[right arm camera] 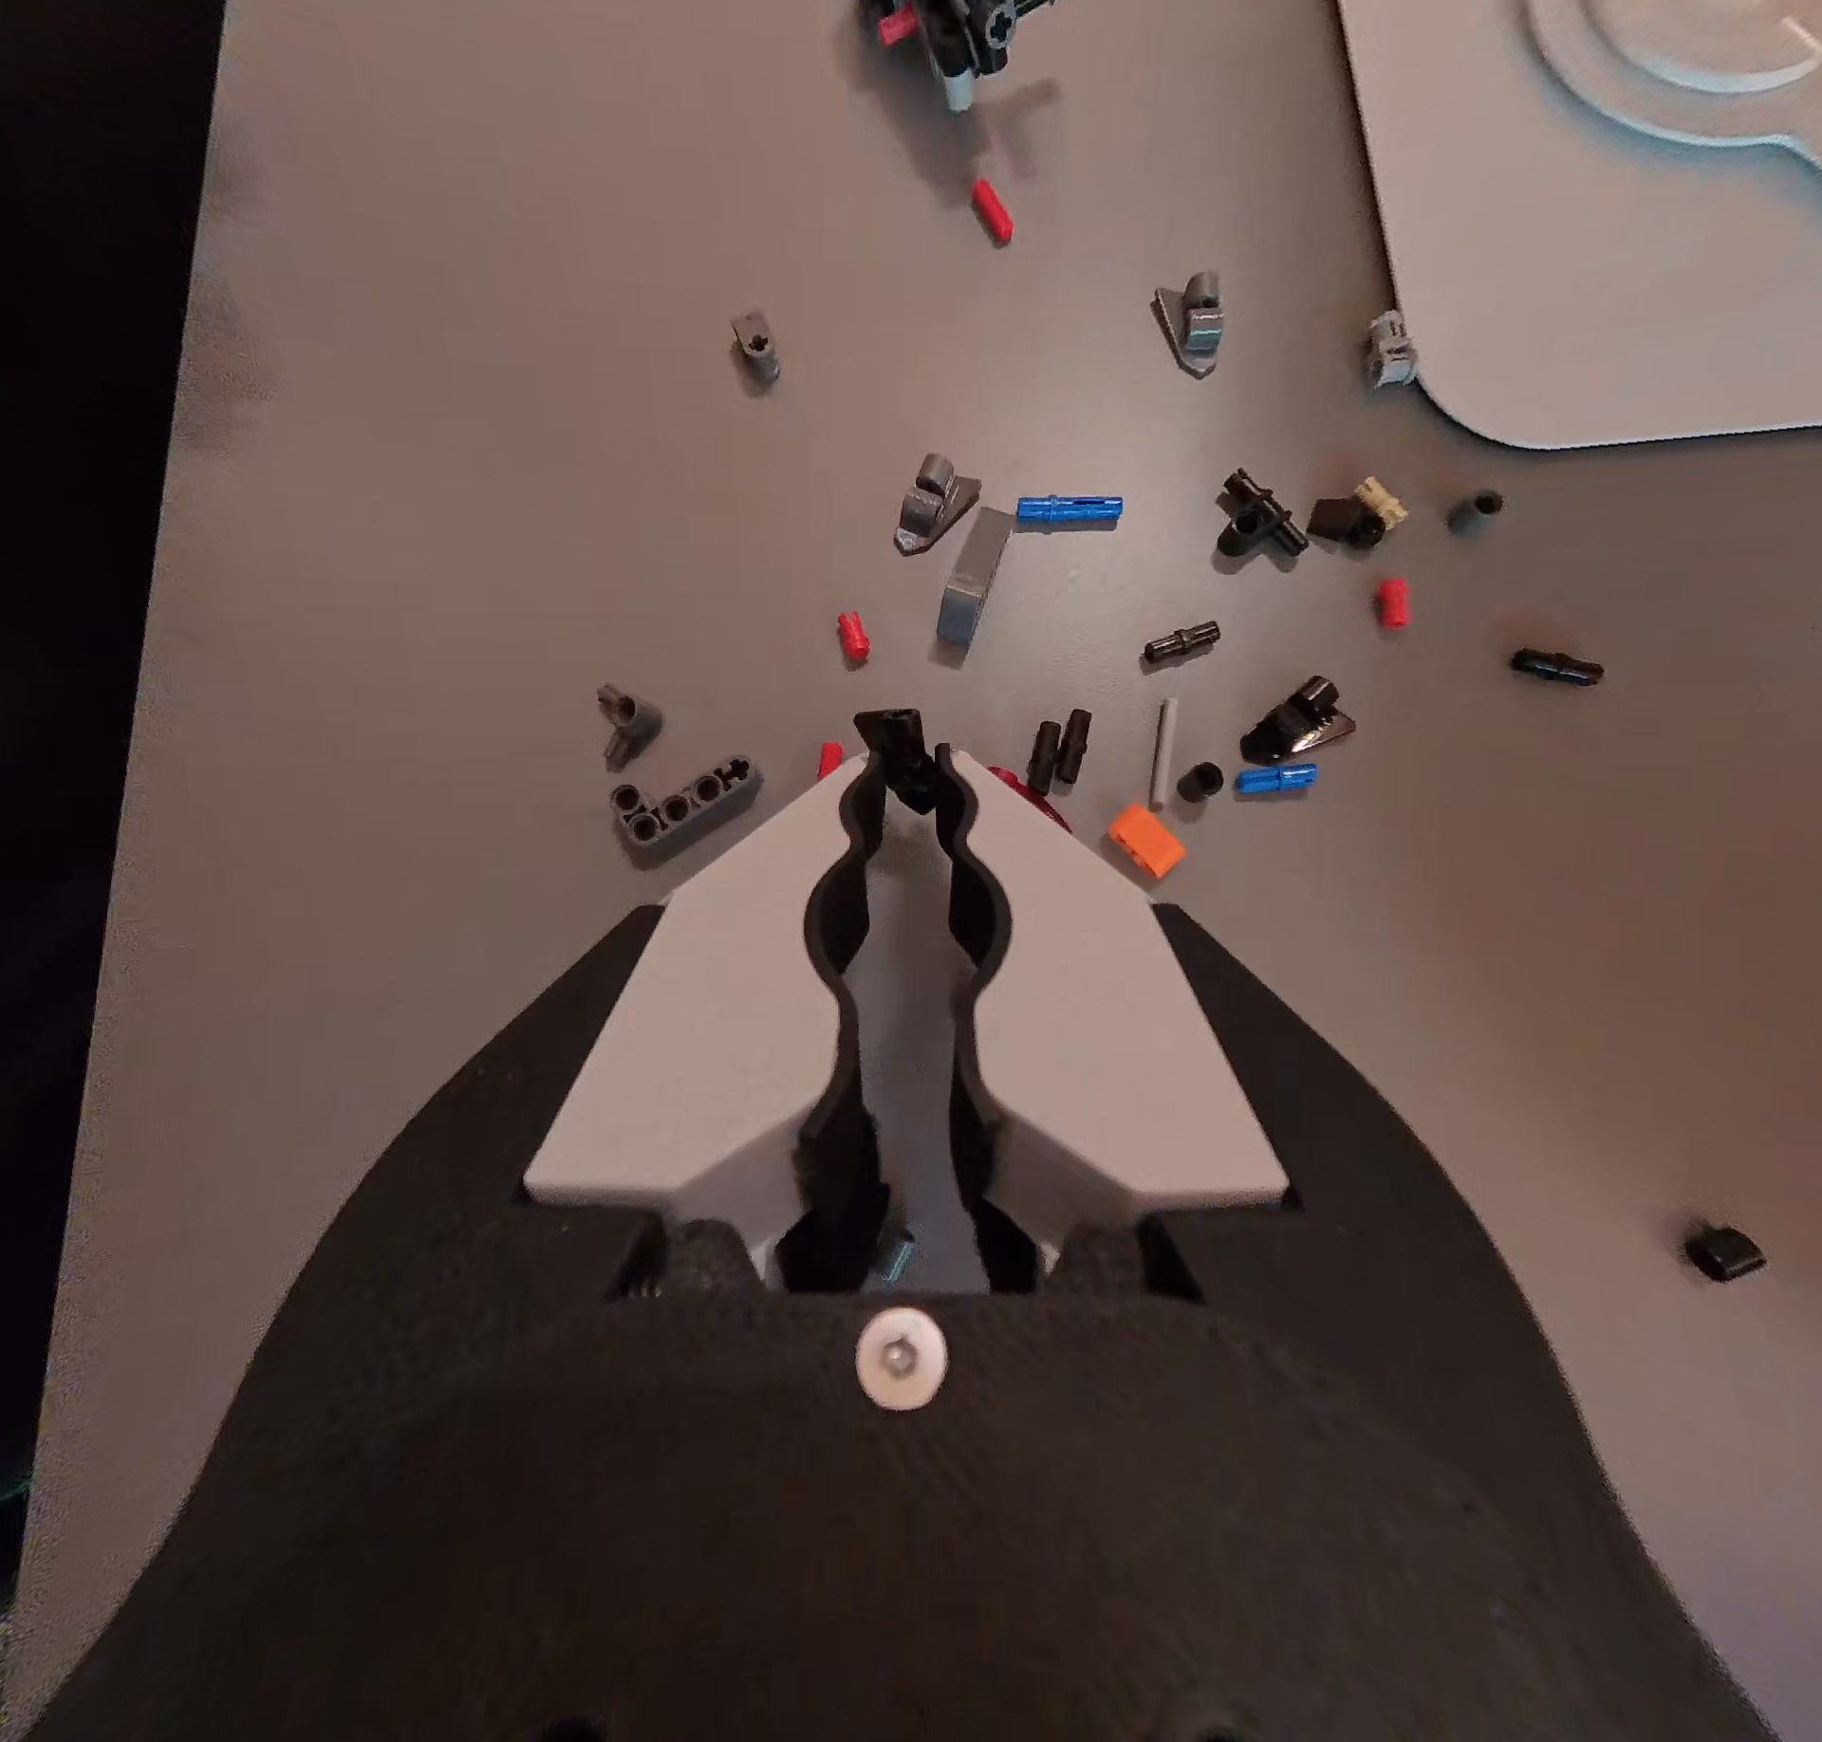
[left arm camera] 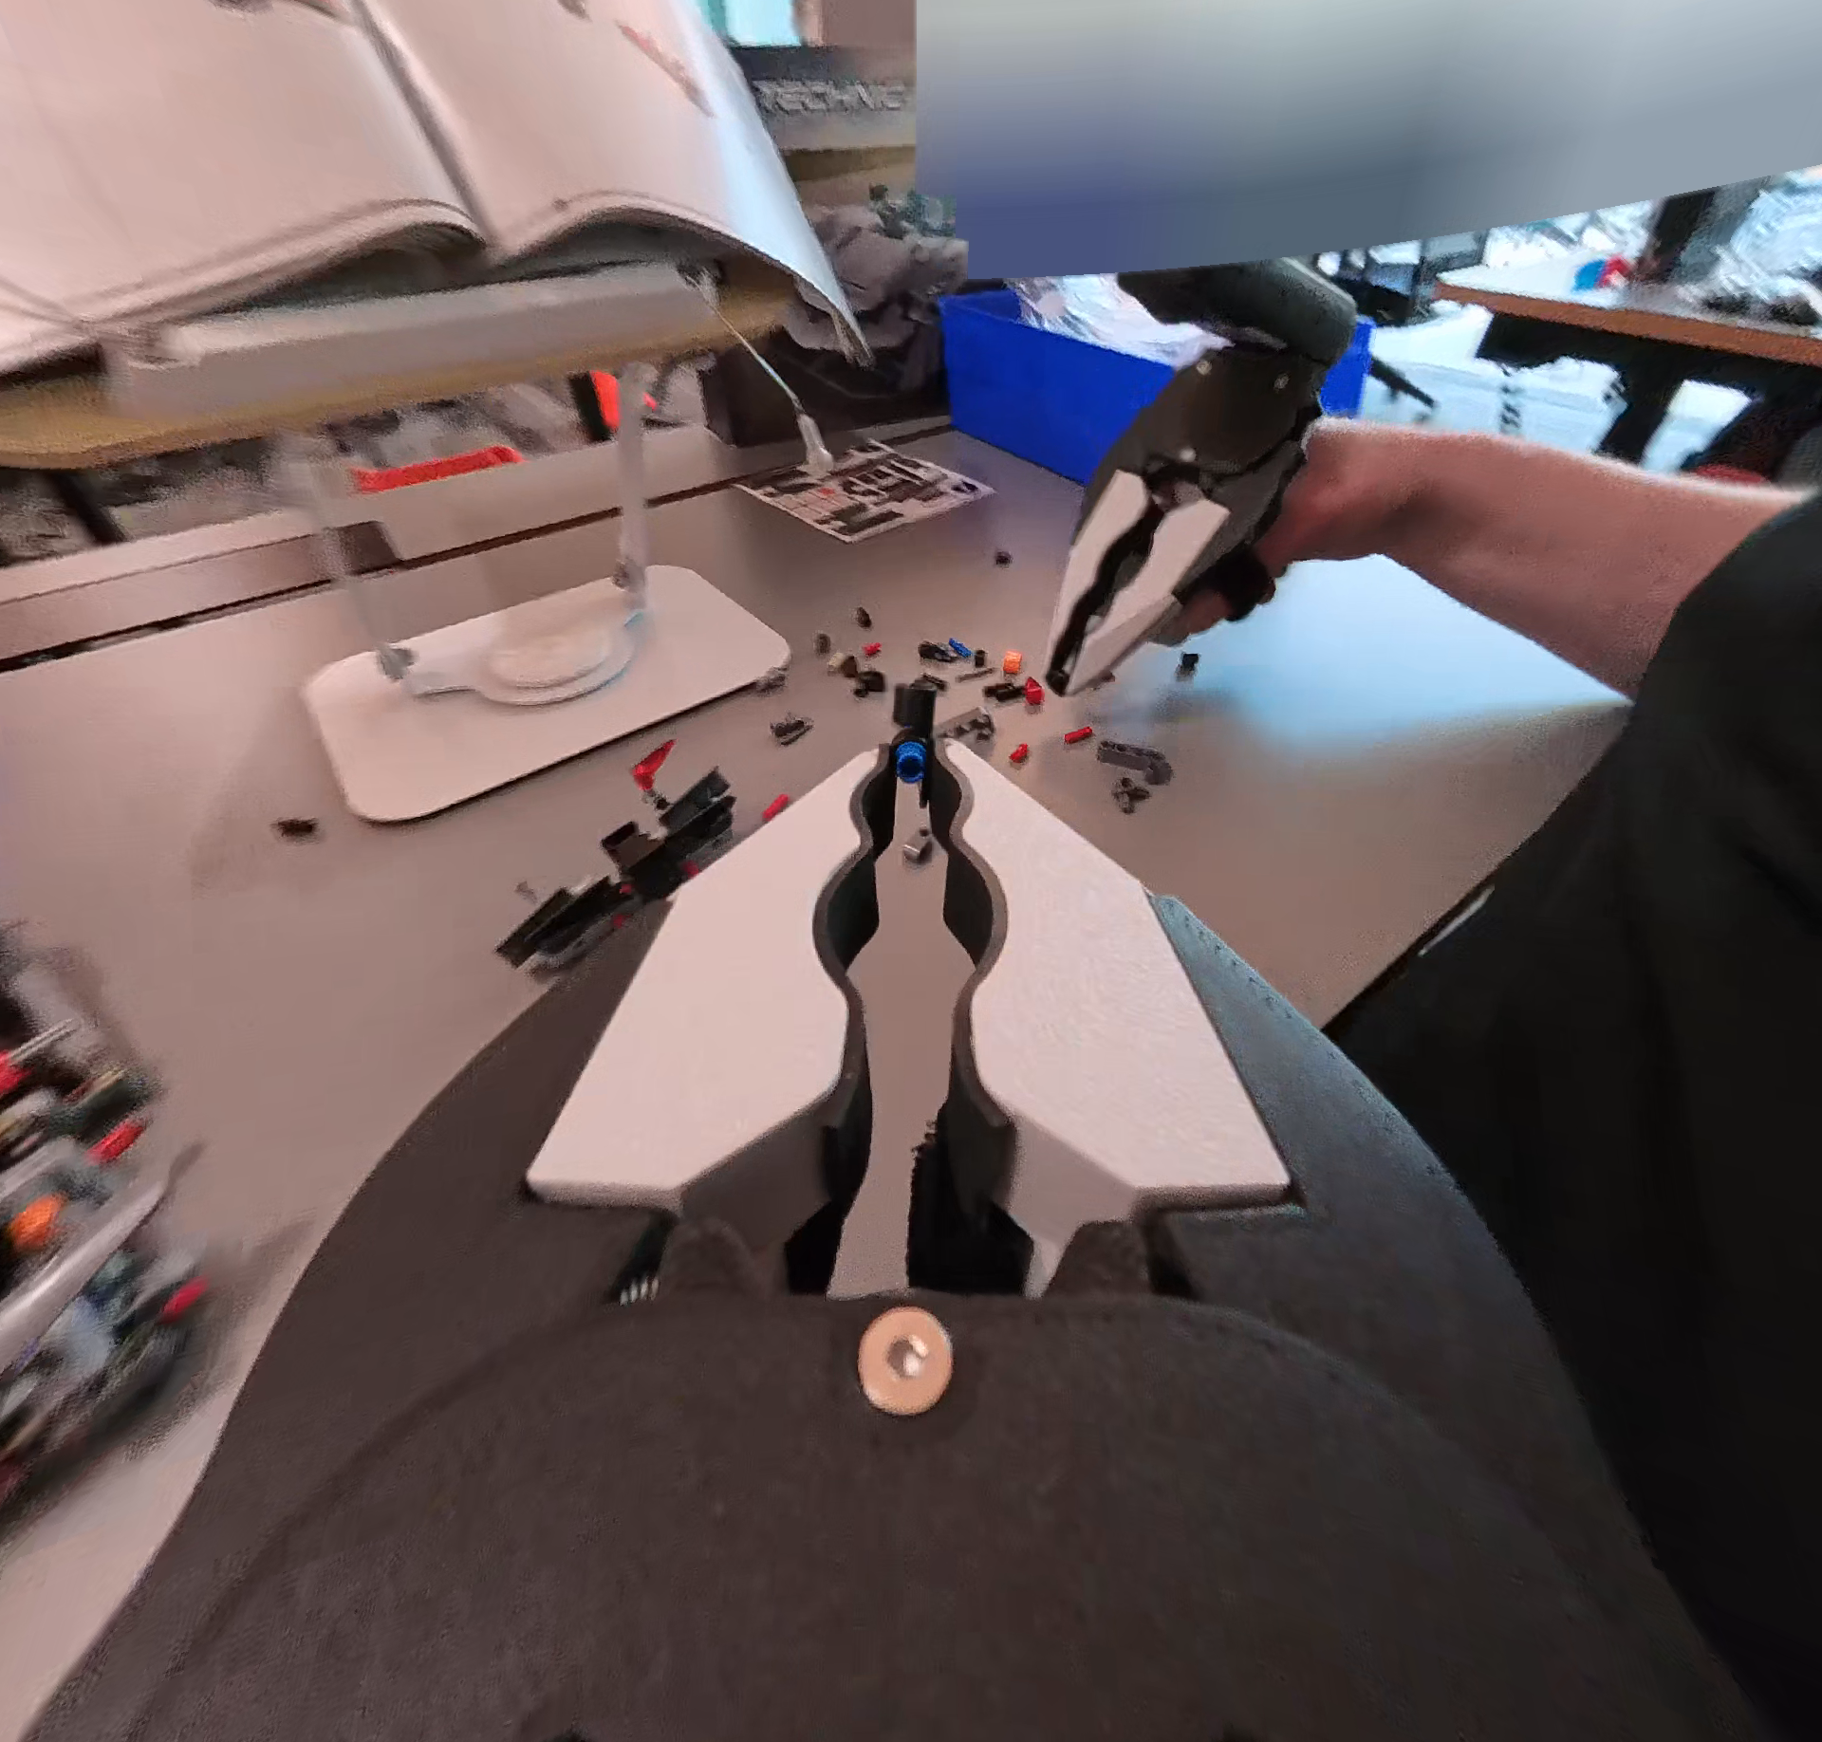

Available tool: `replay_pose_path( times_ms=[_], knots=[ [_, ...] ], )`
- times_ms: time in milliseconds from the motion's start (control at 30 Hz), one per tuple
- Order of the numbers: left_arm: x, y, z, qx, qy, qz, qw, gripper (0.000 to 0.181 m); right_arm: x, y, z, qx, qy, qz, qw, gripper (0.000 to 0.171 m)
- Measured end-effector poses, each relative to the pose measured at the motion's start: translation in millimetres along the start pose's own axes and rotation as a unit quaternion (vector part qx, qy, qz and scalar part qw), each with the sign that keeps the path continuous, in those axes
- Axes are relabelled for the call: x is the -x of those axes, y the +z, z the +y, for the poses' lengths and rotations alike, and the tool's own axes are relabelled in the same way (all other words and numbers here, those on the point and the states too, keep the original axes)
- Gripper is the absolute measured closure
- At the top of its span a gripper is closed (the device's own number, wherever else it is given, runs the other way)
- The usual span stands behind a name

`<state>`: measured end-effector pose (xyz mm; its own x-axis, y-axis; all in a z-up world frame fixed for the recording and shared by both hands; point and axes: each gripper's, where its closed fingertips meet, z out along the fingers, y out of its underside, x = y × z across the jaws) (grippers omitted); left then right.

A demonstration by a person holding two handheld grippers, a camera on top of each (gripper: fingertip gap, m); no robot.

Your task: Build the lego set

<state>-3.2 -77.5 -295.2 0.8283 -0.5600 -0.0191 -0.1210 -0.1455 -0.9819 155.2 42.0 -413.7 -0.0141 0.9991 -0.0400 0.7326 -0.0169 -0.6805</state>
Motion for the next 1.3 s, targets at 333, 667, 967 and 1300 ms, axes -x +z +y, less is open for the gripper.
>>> replay_pose_path(
  times_ms=[333, 667, 967, 1300],
  knots=[
    [-28.1, 79.8, 26.8, 0.072, 0.058, 0.097, 0.991, 0.177, 29.6, -12.9, -21.6, -0.031, -0.049, -0.045, 0.997, 0.156],
    [-50.9, 96.5, 46.1, 0.099, 0.072, 0.125, 0.985, 0.177, 62.3, 16.1, -10.2, 0.042, -0.103, -0.100, 0.989, 0.156],
    [-43.3, 97.6, 53.2, 0.109, 0.076, 0.106, 0.986, 0.177, 64.2, 22.4, -9.1, 0.034, -0.079, -0.103, 0.991, 0.167],
    [-6.4, 119.4, 52.5, 0.128, 0.067, -0.005, 0.990, 0.176, 28.6, -5.5, -126.2, -0.238, 0.058, -0.056, 0.968, 0.167]
  ],
)
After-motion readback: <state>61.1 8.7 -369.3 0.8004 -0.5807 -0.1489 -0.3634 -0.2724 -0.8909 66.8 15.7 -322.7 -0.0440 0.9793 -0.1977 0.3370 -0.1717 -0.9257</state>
